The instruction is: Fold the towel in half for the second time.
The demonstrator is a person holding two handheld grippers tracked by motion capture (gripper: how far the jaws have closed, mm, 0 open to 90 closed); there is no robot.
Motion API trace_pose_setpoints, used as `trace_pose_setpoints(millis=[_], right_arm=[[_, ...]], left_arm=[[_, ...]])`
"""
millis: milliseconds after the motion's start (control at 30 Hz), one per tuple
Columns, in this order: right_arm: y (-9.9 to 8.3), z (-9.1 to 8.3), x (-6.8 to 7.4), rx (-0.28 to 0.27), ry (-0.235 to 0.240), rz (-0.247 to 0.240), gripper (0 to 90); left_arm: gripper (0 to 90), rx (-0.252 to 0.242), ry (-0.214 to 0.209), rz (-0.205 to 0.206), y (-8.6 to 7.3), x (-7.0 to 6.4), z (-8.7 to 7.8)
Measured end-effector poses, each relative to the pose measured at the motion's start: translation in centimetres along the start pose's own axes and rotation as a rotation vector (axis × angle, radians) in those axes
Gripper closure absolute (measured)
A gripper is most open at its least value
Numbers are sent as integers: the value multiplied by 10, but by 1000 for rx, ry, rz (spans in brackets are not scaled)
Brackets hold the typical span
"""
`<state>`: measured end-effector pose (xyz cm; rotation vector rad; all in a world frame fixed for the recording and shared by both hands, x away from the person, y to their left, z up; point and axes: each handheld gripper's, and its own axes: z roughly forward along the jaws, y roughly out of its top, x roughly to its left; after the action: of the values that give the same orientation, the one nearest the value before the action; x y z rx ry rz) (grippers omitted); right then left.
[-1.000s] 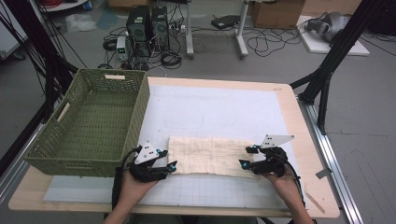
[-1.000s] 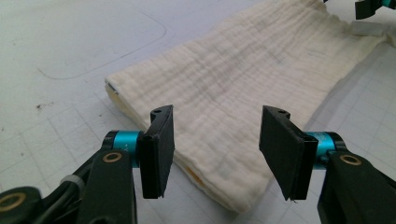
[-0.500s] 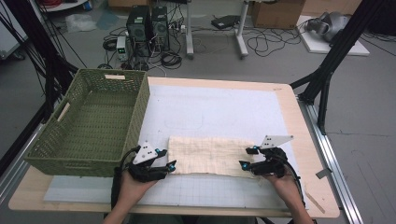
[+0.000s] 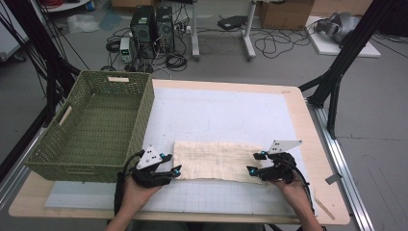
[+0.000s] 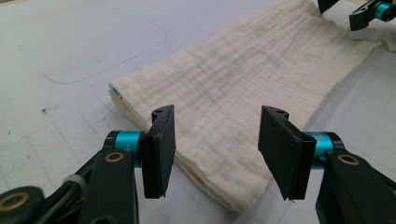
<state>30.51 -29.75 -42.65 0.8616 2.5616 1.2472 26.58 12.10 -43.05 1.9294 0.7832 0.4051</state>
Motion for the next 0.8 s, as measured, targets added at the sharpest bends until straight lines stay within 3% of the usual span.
trace_pose_setpoints(millis=[200,367,433,533,633,700,733,800], right_arm=[[0,-1,-1,-4,-2,-6,415],[1,-1,-1,-6,-9,-10,486],[4,-3,-2,-14,-10,-22,575],[10,-2,-4,-17,4,-40,736],[20,4,-10,5,-3,-57,776],[26,9,-15,3,-2,-39,790],[29,11,-18,-5,0,-35,803],[35,15,-24,-3,-7,-23,826]], left_arm=[[469,-1,-3,2,0,0,0],[552,8,-1,4,1,1,1],[598,4,20,-8,4,2,3],[679,16,45,5,12,3,8],[736,-9,54,-34,23,8,16],[739,-23,63,-81,29,12,25],[743,-35,74,-111,32,14,29],[798,-30,110,-121,35,17,39]])
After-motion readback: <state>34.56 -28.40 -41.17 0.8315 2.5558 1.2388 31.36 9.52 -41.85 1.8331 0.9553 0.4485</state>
